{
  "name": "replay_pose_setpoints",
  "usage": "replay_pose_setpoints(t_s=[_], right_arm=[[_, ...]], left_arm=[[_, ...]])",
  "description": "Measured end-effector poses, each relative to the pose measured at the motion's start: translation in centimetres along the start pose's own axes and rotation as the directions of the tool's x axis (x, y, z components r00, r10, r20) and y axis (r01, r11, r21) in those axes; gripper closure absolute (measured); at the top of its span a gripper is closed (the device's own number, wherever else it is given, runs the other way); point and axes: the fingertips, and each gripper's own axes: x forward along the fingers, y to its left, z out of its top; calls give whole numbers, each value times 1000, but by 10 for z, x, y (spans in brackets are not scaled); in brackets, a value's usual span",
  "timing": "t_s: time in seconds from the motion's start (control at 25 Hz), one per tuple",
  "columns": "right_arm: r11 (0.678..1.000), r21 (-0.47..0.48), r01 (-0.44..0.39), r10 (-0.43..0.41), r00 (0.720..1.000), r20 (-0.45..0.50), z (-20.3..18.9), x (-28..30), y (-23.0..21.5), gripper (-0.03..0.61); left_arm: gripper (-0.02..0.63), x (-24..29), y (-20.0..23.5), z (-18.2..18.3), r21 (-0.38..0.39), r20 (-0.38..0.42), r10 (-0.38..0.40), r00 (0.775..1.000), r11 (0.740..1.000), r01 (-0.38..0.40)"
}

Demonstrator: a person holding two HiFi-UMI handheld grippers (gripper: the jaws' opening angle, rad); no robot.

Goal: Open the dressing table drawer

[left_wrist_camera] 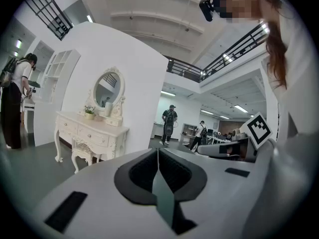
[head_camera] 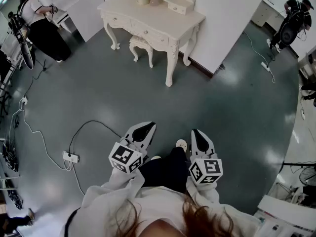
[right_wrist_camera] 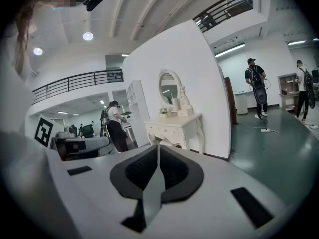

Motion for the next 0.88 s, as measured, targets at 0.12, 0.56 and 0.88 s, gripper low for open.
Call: replay_pose_setpoints(t_s=[0.12,0.56,0.88], right_arm=[[1000,-11,-1,1,1000,8,-3,-9,12,535],[1000,24,17,-17,1000,7,-10,-20,26,535],[999,51,-18,18,1000,1,3,28,13,535]], left_arm=[[591,-13,-6,-2,1,8,-17,1000,1000,17],[591,-27,-8,-3,-5,30,-36,999,999,36],[591,2,23,8,7,24,-4,1000,1000,4]])
